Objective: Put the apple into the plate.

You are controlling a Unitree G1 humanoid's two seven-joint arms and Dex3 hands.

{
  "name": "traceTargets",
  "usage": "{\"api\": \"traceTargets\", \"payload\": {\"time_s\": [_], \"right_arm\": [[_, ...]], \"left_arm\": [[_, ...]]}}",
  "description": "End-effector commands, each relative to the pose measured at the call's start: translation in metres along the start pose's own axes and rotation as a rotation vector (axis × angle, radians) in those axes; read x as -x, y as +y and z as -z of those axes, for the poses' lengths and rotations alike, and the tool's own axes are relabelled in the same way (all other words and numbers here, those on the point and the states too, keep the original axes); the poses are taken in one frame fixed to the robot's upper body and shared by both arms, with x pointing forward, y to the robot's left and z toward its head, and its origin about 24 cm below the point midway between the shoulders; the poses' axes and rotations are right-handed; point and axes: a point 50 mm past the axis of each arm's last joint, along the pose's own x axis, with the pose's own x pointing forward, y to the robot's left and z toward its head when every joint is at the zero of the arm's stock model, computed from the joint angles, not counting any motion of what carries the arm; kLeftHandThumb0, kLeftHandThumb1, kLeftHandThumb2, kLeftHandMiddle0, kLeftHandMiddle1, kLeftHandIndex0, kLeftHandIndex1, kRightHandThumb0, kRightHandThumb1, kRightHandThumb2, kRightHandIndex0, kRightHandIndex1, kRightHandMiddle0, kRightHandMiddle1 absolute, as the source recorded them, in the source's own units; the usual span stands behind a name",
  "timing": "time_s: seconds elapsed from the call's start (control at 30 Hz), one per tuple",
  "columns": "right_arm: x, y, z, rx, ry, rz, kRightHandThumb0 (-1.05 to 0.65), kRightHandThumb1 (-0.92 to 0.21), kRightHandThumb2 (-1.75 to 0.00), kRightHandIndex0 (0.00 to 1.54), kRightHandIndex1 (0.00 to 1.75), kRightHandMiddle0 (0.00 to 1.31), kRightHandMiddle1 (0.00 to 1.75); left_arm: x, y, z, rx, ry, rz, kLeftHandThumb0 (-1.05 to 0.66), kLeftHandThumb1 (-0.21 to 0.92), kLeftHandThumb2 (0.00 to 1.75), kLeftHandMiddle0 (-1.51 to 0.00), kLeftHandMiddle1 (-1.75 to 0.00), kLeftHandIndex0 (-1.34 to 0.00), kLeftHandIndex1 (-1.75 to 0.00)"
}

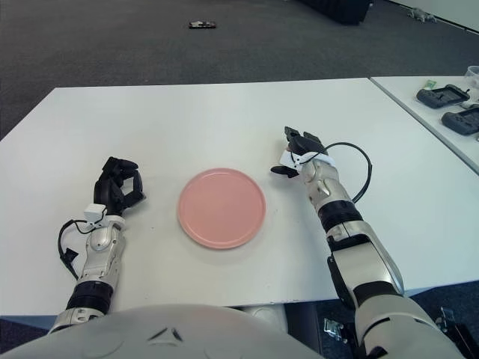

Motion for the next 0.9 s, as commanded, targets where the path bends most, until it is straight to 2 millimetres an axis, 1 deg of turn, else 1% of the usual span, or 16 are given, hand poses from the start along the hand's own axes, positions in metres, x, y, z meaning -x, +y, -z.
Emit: {"api": "traceTargets", "payload": {"time_s": [0.0, 0.37, 0.4, 0.43, 0.47, 0.53, 0.6, 0.67, 0.73, 0.8, 0.87], "right_arm": [[-0.001, 0.013, 0.002, 0.002, 0.016, -0.052, -1.05, -0.64, -0.62, 0.0, 0.0, 0.0, 0.0], [-0.002, 0.023, 0.007, -0.023, 0.019, -0.112, -1.03, -0.7, -0.64, 0.0, 0.0, 0.0, 0.0], [-0.002, 0.024, 0.008, -0.025, 0.019, -0.116, -1.02, -0.7, -0.66, 0.01, 0.02, 0.0, 0.04], [-0.001, 0.024, 0.009, -0.027, 0.018, -0.122, -1.0, -0.7, -0.68, 0.0, 0.08, 0.0, 0.12], [-0.001, 0.024, 0.01, -0.028, 0.018, -0.125, -0.99, -0.7, -0.69, 0.01, 0.21, 0.0, 0.31], [-0.001, 0.024, 0.01, -0.029, 0.017, -0.13, -0.97, -0.7, -0.7, 0.0, 0.36, 0.0, 0.47], [-0.001, 0.024, 0.012, -0.027, 0.01, -0.139, -0.95, -0.68, -0.72, 0.0, 0.59, 0.0, 0.7], [0.0, 0.023, 0.014, -0.023, 0.004, -0.145, -0.91, -0.62, -0.81, 0.0, 0.93, 0.0, 0.99], [0.001, 0.022, 0.016, -0.013, -0.003, -0.153, -0.88, -0.57, -0.88, 0.0, 1.15, 0.0, 1.16], [0.001, 0.021, 0.017, -0.008, -0.006, -0.157, -0.86, -0.55, -0.92, 0.01, 1.26, 0.0, 1.25], [0.001, 0.021, 0.018, -0.001, -0.008, -0.167, -0.84, -0.53, -0.95, 0.02, 1.33, 0.0, 1.31]], "left_arm": [[0.016, 0.006, 0.016, -0.013, 0.075, -0.019, -0.43, 0.47, 1.14, -0.85, -1.75, -0.49, -1.75], [0.017, 0.006, 0.016, -0.014, 0.09, -0.022, -0.43, 0.45, 1.16, -0.87, -1.75, -0.5, -1.75], [0.017, 0.007, 0.016, -0.015, 0.09, -0.023, -0.43, 0.45, 1.16, -0.87, -1.75, -0.5, -1.75], [0.017, 0.007, 0.016, -0.017, 0.09, -0.024, -0.43, 0.45, 1.16, -0.87, -1.75, -0.5, -1.75], [0.017, 0.007, 0.016, -0.019, 0.089, -0.025, -0.43, 0.45, 1.16, -0.87, -1.75, -0.5, -1.75], [0.017, 0.007, 0.016, -0.021, 0.089, -0.026, -0.43, 0.45, 1.16, -0.87, -1.75, -0.5, -1.75], [0.017, 0.006, 0.015, -0.029, 0.085, -0.025, -0.43, 0.45, 1.16, -0.86, -1.75, -0.5, -1.75], [0.017, 0.007, 0.015, -0.037, 0.084, -0.024, -0.44, 0.44, 1.17, -0.87, -1.75, -0.51, -1.75], [0.016, 0.007, 0.015, -0.043, 0.084, -0.023, -0.44, 0.44, 1.18, -0.87, -1.75, -0.51, -1.75], [0.016, 0.007, 0.015, -0.045, 0.085, -0.022, -0.44, 0.43, 1.18, -0.86, -1.75, -0.52, -1.75], [0.016, 0.007, 0.015, -0.041, 0.084, -0.021, -0.44, 0.43, 1.18, -0.86, -1.75, -0.52, -1.75]]}}
